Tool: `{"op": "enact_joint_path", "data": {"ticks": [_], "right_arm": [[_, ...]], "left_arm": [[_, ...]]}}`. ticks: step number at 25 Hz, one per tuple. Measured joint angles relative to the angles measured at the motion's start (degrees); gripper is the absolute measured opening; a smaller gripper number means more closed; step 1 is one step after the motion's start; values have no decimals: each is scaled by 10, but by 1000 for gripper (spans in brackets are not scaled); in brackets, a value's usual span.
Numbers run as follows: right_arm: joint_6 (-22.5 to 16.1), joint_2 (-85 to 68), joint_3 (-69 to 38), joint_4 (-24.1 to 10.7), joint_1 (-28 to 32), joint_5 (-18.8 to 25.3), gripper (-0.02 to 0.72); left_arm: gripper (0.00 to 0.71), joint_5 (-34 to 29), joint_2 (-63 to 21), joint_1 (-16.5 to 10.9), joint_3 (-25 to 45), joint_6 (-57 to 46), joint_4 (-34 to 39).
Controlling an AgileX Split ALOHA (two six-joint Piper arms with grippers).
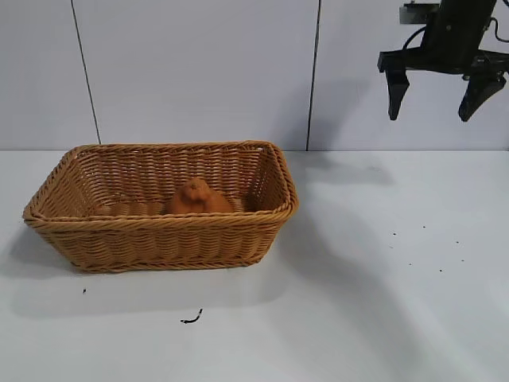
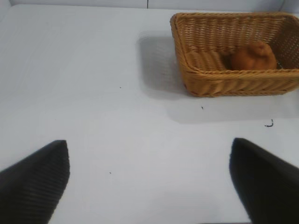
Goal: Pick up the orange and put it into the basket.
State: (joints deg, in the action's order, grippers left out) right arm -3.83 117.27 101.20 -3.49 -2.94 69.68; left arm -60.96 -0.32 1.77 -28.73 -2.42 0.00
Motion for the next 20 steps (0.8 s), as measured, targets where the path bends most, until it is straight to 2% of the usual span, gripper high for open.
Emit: {"op": "enact_joint_path", "data": {"ticks": [17, 20], "right_arm": [[19, -529, -506, 6, 0, 0, 673], [19, -633, -578, 9, 0, -21, 673]], "left_arm": [[666, 0, 0, 0, 0, 0, 0], [666, 0, 0, 0, 0, 0, 0]]}}
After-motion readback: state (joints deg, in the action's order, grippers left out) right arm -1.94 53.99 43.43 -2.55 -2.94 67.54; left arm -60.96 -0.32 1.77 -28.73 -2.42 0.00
